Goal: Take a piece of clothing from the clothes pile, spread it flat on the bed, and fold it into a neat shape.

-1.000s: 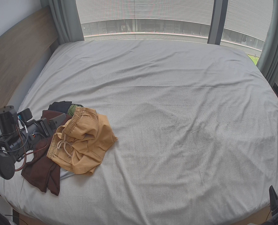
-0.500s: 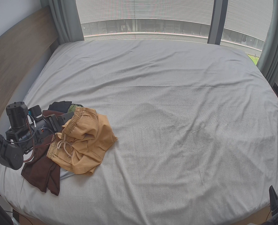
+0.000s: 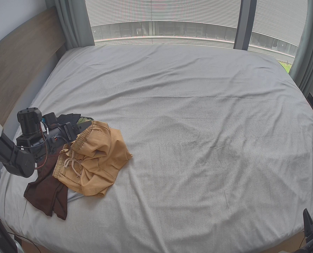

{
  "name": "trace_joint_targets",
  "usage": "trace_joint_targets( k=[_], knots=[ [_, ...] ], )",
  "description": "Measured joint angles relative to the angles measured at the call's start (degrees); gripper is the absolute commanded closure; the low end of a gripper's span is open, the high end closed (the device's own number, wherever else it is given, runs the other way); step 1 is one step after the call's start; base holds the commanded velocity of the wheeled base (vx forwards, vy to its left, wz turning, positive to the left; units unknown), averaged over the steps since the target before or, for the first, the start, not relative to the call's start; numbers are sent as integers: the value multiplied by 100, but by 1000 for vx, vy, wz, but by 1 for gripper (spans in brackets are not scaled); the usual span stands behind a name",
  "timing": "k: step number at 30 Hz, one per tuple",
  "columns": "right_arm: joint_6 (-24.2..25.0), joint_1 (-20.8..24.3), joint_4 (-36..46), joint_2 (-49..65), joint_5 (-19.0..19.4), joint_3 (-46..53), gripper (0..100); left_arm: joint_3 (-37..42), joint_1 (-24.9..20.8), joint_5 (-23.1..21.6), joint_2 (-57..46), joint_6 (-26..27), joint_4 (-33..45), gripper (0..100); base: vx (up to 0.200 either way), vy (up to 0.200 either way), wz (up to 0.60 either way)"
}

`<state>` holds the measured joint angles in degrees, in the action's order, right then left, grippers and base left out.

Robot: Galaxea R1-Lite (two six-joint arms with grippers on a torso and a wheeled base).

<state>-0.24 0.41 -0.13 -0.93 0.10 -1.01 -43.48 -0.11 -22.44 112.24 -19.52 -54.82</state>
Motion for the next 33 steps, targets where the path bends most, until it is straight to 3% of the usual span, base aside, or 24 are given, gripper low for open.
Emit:
trace_joint_targets(
  k=[12, 33],
  knots=[
    [2, 0, -2, 0, -5, 0, 0, -496, -27, -421, 490, -90, 106, 0, 0, 0, 0],
    [9, -11, -2, 0, -5, 0, 0, -1120, -350, -492, 1172, -366, 176, 0, 0, 0, 0]
  ],
)
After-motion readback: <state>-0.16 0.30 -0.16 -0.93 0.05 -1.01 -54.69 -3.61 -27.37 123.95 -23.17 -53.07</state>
